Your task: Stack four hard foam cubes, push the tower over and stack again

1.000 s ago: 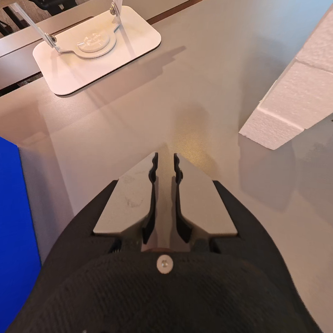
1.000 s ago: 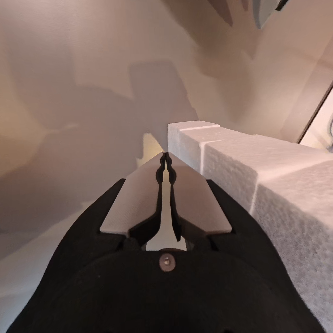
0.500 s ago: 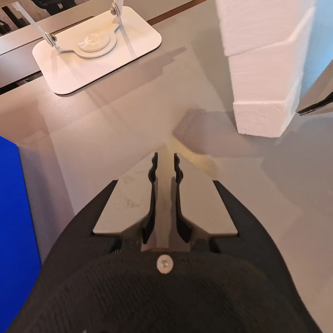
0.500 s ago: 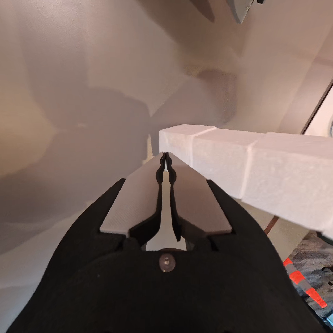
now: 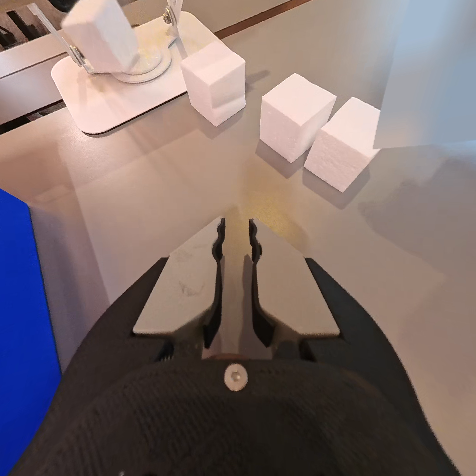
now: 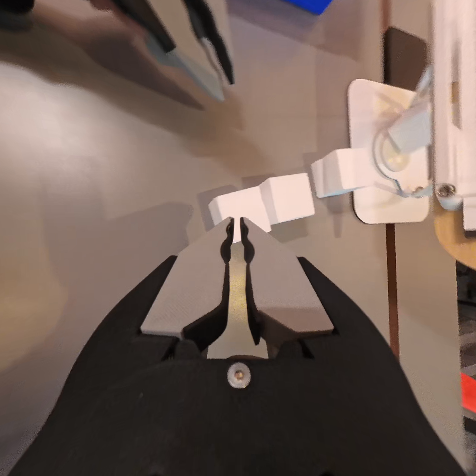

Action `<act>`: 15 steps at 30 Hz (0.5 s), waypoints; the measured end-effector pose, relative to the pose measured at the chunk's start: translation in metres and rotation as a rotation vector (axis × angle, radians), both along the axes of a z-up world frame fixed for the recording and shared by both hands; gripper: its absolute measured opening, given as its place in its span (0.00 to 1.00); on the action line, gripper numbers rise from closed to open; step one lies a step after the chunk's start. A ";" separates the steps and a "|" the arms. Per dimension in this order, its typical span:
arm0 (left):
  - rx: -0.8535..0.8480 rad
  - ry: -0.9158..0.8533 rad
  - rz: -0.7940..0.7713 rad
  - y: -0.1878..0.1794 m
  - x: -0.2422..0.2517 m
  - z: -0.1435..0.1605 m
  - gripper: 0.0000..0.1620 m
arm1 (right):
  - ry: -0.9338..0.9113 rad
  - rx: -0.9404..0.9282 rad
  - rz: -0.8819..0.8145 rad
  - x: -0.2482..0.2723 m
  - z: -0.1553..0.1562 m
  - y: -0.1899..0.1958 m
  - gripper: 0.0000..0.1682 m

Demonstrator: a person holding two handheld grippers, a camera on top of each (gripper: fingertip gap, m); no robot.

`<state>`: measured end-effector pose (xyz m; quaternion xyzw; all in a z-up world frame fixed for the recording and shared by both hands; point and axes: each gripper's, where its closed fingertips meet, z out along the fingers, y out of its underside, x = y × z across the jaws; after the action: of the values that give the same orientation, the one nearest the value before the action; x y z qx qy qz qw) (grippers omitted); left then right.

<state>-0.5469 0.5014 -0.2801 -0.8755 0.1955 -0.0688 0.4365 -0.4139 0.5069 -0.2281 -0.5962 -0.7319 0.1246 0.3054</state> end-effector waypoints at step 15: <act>0.028 -0.034 0.101 0.014 -0.012 -0.002 0.27 | 0.391 -0.012 -0.378 0.038 -0.027 0.058 0.13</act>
<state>-0.5587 0.5150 -0.2825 -0.8769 0.1446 -0.0588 0.4547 -0.3762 0.5645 -0.2546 -0.6888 -0.5340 0.1826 0.4550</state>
